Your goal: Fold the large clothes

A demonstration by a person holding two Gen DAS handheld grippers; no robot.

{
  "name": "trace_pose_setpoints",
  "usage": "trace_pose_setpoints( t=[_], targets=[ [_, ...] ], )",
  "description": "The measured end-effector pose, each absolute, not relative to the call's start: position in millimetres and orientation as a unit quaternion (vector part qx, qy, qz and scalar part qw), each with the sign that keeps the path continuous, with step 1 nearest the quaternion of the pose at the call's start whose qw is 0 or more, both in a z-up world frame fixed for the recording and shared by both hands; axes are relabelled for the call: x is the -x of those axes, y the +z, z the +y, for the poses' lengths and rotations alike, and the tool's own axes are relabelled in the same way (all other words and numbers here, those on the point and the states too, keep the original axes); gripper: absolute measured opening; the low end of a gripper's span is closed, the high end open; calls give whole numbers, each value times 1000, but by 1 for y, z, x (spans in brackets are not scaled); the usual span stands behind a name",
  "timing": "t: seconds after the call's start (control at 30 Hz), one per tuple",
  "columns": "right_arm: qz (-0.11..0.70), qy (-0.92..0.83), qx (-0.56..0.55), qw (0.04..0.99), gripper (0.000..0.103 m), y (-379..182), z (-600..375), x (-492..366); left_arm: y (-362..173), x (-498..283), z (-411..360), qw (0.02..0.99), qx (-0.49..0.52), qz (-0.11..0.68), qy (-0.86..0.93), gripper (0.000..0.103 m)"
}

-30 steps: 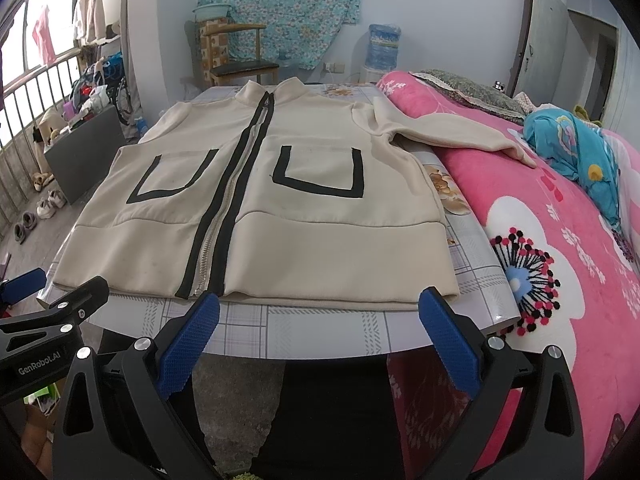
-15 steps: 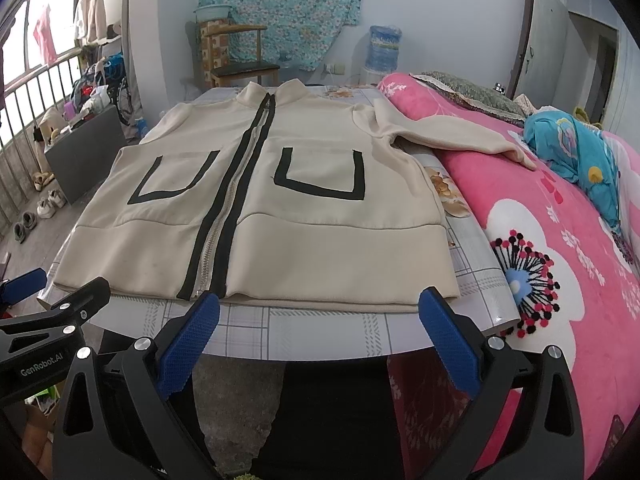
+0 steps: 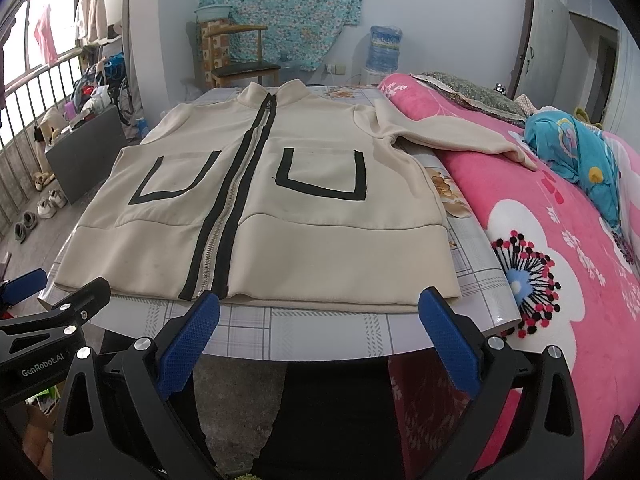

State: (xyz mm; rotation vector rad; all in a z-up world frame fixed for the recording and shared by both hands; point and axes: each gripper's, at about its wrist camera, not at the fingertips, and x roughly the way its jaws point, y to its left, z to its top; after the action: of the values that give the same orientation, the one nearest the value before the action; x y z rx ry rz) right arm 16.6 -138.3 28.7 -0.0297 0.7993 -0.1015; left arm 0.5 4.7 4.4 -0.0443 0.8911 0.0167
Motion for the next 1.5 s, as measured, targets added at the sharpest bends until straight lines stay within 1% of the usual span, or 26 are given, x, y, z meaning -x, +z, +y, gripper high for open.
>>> trace_pose_setpoints(
  t=[0.93,1.17,1.5],
  targets=[
    [388,-49,15,920,97,29,-138,-17,5,0,4,903,21,430,8,95],
    [387,-49,15,921,97,34,-137,-19,10,-4,24,902,24,430,12,95],
    [402,-40,-20,914,97,25,-154,-32,-15,-25,38,896,15,444,14,95]
  ],
)
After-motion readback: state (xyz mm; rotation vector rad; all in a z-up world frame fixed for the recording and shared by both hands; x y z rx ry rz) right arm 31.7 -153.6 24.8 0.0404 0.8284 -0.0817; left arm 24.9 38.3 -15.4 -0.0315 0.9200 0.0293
